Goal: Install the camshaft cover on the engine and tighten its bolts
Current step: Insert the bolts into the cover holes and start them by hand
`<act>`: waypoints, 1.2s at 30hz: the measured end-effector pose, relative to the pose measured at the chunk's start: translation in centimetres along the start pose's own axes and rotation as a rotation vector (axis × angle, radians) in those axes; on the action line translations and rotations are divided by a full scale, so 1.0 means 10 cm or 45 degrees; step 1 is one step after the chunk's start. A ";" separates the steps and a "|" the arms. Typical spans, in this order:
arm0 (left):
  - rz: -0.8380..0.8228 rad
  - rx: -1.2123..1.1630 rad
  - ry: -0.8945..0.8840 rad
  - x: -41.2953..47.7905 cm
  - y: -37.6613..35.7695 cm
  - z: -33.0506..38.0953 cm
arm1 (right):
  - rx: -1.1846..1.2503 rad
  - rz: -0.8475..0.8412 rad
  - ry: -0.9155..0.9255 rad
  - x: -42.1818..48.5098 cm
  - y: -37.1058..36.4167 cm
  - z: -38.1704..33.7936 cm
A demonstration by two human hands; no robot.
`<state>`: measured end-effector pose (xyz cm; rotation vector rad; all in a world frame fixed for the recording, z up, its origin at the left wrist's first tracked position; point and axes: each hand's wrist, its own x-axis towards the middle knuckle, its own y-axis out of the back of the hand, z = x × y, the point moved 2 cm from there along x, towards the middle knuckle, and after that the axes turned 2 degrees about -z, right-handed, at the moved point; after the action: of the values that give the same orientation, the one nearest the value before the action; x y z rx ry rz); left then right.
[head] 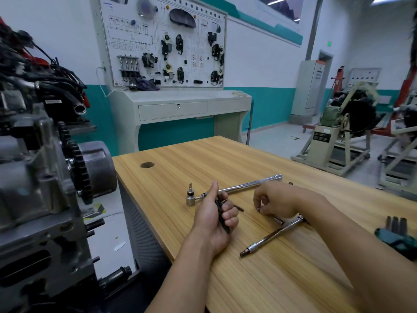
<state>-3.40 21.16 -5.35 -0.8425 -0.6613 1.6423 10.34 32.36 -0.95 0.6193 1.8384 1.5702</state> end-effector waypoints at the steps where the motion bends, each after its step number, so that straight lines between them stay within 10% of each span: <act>1: -0.004 -0.004 0.001 0.00 0.00 0.00 | 0.005 0.010 0.023 -0.03 0.03 -0.03; 7: -0.070 -0.013 0.035 0.04 0.01 0.01 | 0.266 0.552 0.457 -0.32 0.38 -0.50; 14: -0.066 0.052 0.011 0.02 0.01 -0.02 | 0.552 0.293 0.570 -0.30 0.28 -0.64; 19: 0.047 0.076 -0.084 0.03 0.01 -0.03 | 0.839 0.885 -0.243 -0.07 0.22 0.31; 22: 0.037 0.197 -0.099 0.01 -0.01 -0.06 | 0.636 0.873 -0.635 -0.01 -0.12 0.80; 36: 0.017 0.253 -0.135 0.00 -0.03 -0.08 | 0.266 0.455 -0.842 0.07 -0.14 0.66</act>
<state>-2.59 21.20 -5.52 -0.6212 -0.5550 1.7415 14.74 37.14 -2.97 1.4330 1.4314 1.1690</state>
